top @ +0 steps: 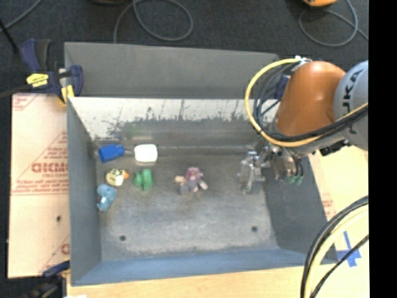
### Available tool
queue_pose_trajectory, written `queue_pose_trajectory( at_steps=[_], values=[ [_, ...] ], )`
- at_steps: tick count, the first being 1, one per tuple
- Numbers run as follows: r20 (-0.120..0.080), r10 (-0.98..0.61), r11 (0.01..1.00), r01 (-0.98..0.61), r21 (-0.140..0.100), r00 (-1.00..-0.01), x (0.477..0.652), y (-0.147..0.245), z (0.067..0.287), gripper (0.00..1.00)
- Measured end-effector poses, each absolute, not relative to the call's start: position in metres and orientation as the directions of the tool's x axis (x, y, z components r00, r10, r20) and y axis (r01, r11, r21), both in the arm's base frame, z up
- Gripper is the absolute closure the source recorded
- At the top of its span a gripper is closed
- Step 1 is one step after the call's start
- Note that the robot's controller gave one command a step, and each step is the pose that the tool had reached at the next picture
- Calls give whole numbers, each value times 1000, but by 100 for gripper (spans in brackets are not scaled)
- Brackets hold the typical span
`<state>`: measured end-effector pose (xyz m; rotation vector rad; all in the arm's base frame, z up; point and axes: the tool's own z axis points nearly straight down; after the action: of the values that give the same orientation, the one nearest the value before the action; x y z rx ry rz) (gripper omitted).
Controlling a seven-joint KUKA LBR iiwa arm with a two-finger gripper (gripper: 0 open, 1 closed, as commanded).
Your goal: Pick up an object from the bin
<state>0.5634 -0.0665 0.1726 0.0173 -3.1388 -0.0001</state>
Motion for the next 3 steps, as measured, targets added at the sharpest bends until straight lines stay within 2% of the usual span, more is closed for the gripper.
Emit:
queue_pose_trajectory(
  at_steps=[1,2,3],
  values=[
    [-3,188,982,188,-1,-982,555,-42,185,100],
    [0,343,939,343,1,-939,559,-25,163,100],
    [-4,279,960,279,0,-960,539,-9,135,0]
  ],
)
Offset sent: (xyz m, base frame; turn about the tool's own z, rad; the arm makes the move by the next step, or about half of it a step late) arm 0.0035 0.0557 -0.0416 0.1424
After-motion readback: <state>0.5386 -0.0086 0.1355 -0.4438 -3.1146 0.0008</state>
